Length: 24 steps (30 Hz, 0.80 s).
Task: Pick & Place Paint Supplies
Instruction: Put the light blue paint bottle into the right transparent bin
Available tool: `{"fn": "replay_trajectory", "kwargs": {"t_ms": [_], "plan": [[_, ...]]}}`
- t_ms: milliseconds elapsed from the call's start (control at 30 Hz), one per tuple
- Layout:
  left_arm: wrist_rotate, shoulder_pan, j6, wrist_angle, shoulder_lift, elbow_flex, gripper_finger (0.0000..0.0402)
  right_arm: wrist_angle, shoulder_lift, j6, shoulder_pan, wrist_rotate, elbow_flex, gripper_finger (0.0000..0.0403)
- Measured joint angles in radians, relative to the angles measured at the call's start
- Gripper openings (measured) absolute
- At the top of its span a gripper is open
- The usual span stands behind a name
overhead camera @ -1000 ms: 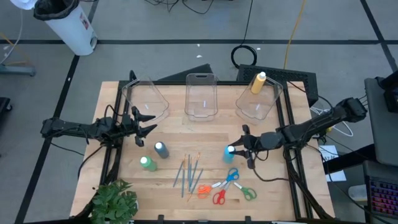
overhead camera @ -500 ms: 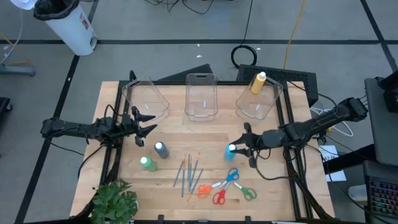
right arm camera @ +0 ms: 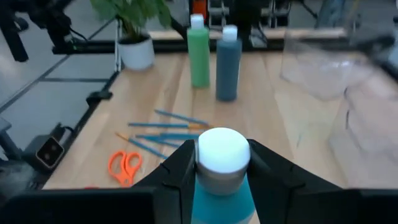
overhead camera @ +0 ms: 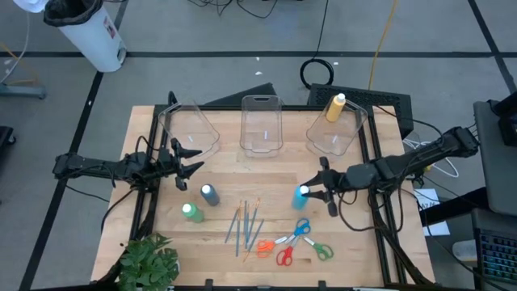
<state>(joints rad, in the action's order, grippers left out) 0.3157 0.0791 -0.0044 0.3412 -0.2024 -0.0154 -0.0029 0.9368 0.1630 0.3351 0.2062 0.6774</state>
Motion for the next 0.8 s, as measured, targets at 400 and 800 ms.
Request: {"fn": "replay_trajectory", "kwargs": {"t_ms": [400,800], "plan": [[0.0,0.0,0.0,0.0,0.0,0.0,0.0207,0.022,-0.053,-0.014,0.001,-0.003,0.017,0.0102],[0.0,0.0,0.0,0.0,0.0,0.0,0.0207,0.031,-0.016,0.055,0.001,-0.015,-0.016,0.0102]]}}
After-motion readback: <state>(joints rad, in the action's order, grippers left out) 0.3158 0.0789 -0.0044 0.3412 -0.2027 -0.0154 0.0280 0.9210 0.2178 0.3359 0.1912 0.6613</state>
